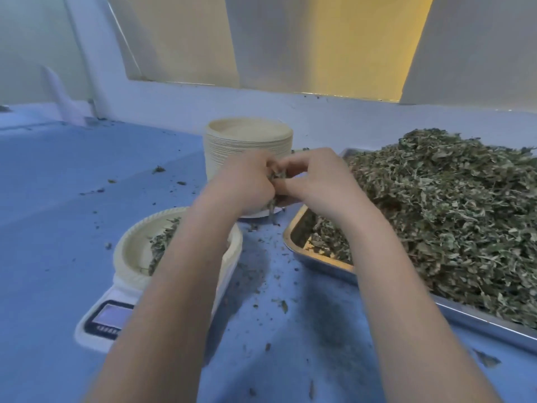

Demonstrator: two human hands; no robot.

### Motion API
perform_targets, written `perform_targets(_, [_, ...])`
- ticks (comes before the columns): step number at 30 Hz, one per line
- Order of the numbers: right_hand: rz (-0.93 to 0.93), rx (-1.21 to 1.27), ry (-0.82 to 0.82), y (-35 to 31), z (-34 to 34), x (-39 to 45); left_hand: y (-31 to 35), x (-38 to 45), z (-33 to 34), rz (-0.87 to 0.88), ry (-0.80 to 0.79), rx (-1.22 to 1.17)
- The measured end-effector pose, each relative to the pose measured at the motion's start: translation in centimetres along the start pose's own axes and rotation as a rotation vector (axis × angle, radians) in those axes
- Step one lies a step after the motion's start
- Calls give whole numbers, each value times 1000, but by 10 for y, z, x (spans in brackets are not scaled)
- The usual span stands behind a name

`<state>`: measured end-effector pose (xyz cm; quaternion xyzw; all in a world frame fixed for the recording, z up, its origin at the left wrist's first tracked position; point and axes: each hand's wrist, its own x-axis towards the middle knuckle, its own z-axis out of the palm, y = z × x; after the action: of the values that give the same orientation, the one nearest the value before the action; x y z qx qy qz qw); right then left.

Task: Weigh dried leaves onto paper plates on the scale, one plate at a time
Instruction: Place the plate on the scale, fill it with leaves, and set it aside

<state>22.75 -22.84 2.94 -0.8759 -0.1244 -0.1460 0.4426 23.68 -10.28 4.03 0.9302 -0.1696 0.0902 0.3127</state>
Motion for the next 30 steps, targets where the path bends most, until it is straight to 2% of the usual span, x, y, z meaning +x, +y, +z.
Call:
perform_targets(4, [-39,88,-121,-29,53,15,-41,-15,-42,-120,0,43])
perform_targets(8, [-68,-87,-218,-36,87,26,-74,-23,-60,-231,-61,24])
perform_targets(11, [-67,-273,-238,-32,87,28,-90,-22,-67,-288,-86,14])
perform_targets(15, [-43,-156,-199,-32,76,24,-111,-22,-73,-349,-84,-25])
perform_targets(20, [-50,-133,-161,-35,74,21,-133,-32,-82,-399,-9,-123])
perform_targets(30, [3,-204,-289,-37,79,18,-141,-31,-71,-432,82,-306])
